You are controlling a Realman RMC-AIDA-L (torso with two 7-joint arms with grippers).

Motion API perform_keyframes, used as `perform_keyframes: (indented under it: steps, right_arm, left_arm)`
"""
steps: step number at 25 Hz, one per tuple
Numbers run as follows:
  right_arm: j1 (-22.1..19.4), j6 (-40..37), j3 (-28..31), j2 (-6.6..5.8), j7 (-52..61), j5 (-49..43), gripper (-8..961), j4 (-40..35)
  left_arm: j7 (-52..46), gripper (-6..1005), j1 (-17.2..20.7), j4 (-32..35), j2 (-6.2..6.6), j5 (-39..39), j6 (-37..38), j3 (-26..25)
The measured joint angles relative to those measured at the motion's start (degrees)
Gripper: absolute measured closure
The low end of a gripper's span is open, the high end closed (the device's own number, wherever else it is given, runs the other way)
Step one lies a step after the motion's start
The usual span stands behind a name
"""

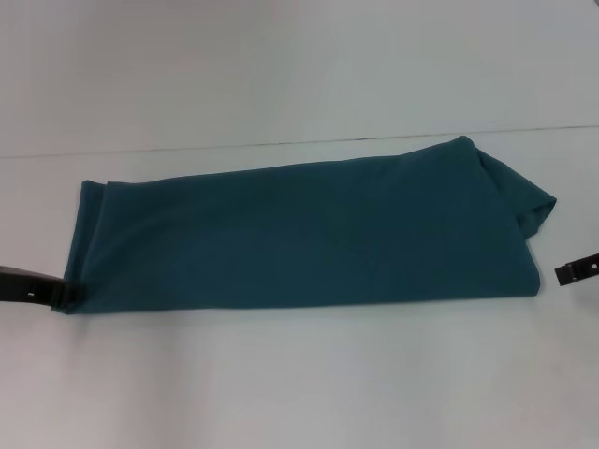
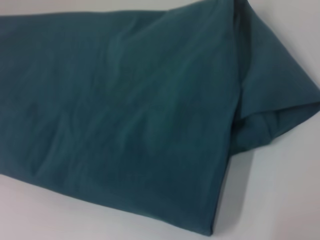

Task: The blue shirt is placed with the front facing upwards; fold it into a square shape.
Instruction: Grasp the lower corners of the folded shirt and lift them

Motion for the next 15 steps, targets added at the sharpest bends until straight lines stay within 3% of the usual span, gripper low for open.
perform_keyframes:
  steps: [7, 15]
  right_arm:
    - [1.54, 2.89, -0.33, 2.51, -0.01, -0.65, 47, 1.87]
    - [2.63, 8.51, -0.64, 3.47, -0.15, -0.66, 50, 6.39]
  left_arm:
    - [-0.14, 976, -0.07, -0.45, -0.13, 0.01, 1.11, 0.05]
    - [-0.18, 977, -0.18, -0.62, -0.04, 0.00, 1.55, 0.03]
